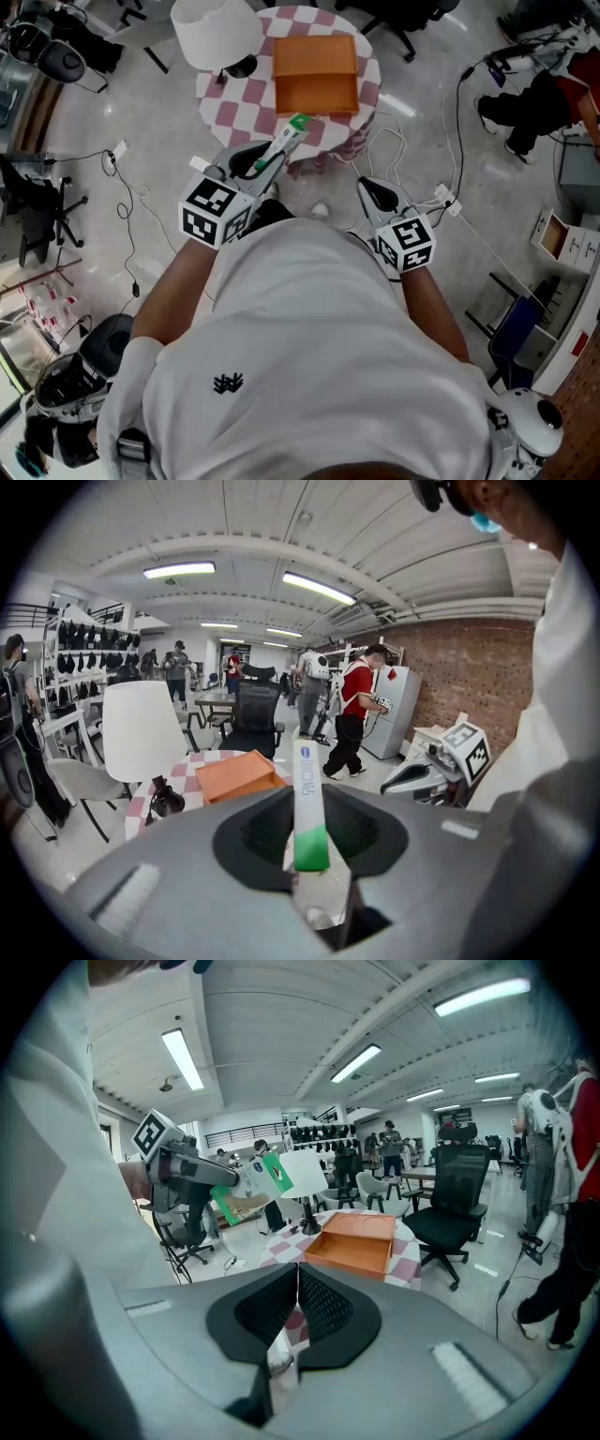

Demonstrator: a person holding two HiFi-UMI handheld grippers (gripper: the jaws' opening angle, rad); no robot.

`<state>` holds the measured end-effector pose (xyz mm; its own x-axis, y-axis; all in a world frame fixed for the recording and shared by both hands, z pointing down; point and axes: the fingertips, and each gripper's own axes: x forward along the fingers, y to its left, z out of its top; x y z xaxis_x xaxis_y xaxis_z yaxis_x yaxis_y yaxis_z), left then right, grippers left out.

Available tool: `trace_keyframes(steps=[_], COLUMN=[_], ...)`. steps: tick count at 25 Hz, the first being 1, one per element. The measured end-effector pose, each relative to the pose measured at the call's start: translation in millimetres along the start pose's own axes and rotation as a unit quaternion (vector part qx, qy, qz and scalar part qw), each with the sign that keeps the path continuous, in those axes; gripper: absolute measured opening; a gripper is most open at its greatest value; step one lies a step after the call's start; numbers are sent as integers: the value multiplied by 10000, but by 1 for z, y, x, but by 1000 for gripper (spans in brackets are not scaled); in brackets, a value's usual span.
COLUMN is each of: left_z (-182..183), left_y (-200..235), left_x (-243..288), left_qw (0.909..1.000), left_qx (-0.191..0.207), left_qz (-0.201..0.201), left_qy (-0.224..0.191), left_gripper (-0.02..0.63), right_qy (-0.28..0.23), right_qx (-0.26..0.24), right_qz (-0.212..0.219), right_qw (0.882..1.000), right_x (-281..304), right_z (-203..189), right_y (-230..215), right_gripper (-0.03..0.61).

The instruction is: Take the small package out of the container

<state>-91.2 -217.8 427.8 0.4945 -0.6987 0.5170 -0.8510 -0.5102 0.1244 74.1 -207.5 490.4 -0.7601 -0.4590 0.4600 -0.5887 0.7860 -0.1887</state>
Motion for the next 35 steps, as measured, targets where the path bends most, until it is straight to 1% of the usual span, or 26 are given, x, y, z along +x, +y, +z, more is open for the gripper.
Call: trace_keyframes(steps=[13,17,26,29,35], left_z=[-4,-3,-1,0,0], left_y=[-5,-7,-7,-5,-2], left_x=[5,6,11,12,16], left_qw=[10000,9999,9999,9999,9999], left_qx=[54,67,67,66,64], left_qz=[-54,-76,-117,-120,-110], left_qy=[57,67,69,68,93], left_gripper=[150,150,150,150,150], right_qy=[-46,147,44,114,-17], right_qx=[-23,9,-6,10,-22], right_qz=[-24,-22,-21,-11,-11], right_qw=[10000,9999,10000,9999,10000], right_x=[0,-3,0,1,5], right_z=[-3,-8,-3,-5,2], right_y=[0,-1,-2,-2,-5], right_gripper=[2,2,2,2,2])
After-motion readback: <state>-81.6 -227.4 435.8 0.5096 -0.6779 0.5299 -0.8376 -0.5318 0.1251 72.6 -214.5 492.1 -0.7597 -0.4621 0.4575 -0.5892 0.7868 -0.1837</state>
